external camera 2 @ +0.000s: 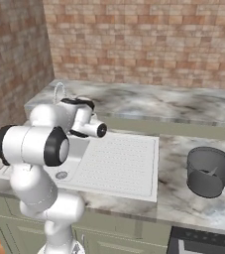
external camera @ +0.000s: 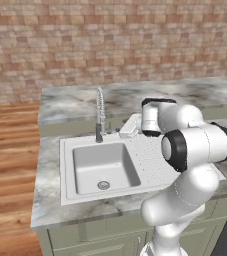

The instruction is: Turn on the sink faucet and place the jug under the water for a few seconds to fill it up.

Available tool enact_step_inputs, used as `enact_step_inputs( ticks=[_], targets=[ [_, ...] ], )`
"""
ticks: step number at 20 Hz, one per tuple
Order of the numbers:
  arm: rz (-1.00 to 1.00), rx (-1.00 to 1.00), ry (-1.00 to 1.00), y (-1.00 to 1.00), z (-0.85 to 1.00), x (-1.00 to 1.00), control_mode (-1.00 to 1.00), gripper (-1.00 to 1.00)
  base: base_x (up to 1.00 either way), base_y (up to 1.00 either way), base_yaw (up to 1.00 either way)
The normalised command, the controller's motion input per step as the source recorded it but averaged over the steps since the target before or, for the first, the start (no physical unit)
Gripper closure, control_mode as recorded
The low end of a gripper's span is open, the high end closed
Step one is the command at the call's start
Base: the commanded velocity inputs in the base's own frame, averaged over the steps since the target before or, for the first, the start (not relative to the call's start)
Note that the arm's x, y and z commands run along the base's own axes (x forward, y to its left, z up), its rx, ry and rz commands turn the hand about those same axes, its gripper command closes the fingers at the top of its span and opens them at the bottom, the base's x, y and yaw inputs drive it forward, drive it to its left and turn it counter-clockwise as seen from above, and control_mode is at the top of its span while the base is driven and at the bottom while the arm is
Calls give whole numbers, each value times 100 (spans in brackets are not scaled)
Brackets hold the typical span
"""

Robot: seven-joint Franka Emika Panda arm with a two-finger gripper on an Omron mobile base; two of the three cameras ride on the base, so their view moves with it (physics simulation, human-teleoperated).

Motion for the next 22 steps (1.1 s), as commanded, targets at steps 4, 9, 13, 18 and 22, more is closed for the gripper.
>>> enact_step_inputs(
  ticks=[4,9,13,18,22],
  targets=[
    [0,4,0,0,0,36,-100,-100,0,0,0],
    [0,4,0,0,0,43,-100,-100,0,0,0],
    [0,0,0,1,-6,43,-100,-100,0,0,0],
    [0,0,0,16,-15,36,-100,-100,0,0,0],
    [0,0,0,17,-17,31,-100,-100,0,0,0]
  ],
)
